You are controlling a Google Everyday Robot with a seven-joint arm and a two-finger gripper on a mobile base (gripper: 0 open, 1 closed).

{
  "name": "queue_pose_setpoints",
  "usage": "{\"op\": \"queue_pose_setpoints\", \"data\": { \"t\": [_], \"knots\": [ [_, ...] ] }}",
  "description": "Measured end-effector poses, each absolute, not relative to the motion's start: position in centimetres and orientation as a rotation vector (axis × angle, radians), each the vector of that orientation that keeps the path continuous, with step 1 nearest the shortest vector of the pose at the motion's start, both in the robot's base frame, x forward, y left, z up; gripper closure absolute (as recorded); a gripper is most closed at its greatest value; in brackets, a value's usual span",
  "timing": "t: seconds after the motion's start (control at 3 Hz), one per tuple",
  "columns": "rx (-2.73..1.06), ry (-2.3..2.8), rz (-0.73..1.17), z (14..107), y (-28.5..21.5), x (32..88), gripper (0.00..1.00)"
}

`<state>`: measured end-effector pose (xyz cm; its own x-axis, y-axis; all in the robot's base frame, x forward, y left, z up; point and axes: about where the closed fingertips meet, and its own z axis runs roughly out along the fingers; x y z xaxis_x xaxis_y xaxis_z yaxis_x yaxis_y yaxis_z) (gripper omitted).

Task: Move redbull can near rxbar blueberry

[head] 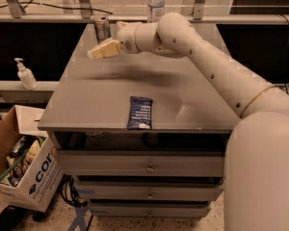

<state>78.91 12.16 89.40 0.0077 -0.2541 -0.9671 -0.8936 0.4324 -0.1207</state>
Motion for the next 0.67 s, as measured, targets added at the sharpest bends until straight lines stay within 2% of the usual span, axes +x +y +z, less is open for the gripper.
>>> {"op": "queue_pose_setpoints", "data": {
  "t": [0.67],
  "knots": [
    [-1.068, 1.513, 0.693, 90.3, 16.3, 82.2, 0.0]
  ]
}}
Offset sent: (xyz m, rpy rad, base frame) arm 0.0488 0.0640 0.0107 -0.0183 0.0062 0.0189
